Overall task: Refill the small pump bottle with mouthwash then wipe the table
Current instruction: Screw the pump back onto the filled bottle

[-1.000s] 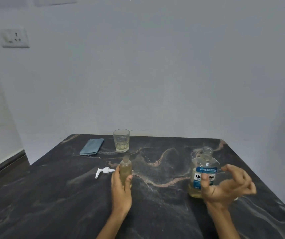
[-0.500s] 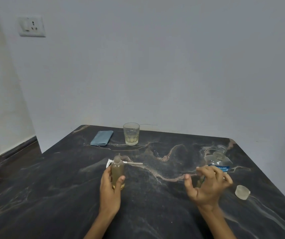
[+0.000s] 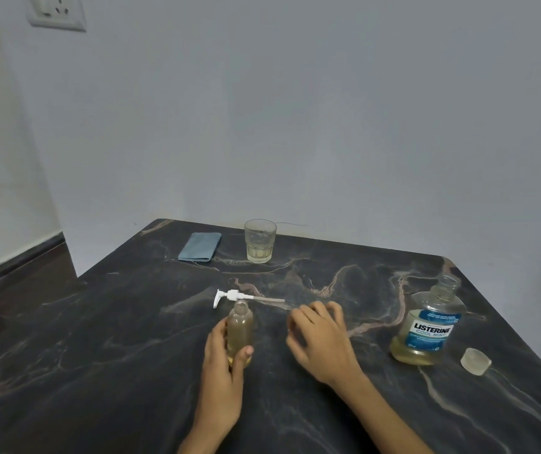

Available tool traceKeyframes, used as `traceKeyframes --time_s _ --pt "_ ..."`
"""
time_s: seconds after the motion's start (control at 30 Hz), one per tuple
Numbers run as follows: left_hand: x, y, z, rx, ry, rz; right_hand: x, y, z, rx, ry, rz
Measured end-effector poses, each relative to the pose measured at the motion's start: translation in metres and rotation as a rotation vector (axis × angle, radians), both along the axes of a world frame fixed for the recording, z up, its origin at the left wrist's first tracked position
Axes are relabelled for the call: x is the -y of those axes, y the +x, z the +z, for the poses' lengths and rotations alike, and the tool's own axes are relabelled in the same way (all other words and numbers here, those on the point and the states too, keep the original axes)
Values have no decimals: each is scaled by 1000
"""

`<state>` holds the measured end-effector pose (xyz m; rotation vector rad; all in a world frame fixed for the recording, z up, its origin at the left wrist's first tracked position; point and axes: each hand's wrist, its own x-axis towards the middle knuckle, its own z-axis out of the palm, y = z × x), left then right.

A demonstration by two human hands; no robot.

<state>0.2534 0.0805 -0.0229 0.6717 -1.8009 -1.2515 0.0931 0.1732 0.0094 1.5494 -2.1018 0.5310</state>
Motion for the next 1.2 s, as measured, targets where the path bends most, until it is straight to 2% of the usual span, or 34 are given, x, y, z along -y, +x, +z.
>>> traceKeyframes --time_s 0.1,0.37,0.5,0.67,0.73,0.87,1.03,1.2 --pt "-2 11 -3 34 -36 -17 35 -1 6 77 142 11" --pt "6 30 0 161 -22 -124 114 -3 15 272 294 48" --pt "4 34 1 202 -43 -125 132 3 13 256 416 44" --pt "2 36 4 247 -85 -137 136 8 13 361 384 44" --pt "2 37 6 259 -95 -145 131 10 18 412 279 39" --pt "1 38 5 288 -122 -153 106 11 48 589 -106 54" --pt "3 37 3 308 -139 -149 58 38 99 964 -598 342" --pt "1 38 6 299 -133 -149 24 68 116 1168 -788 487"
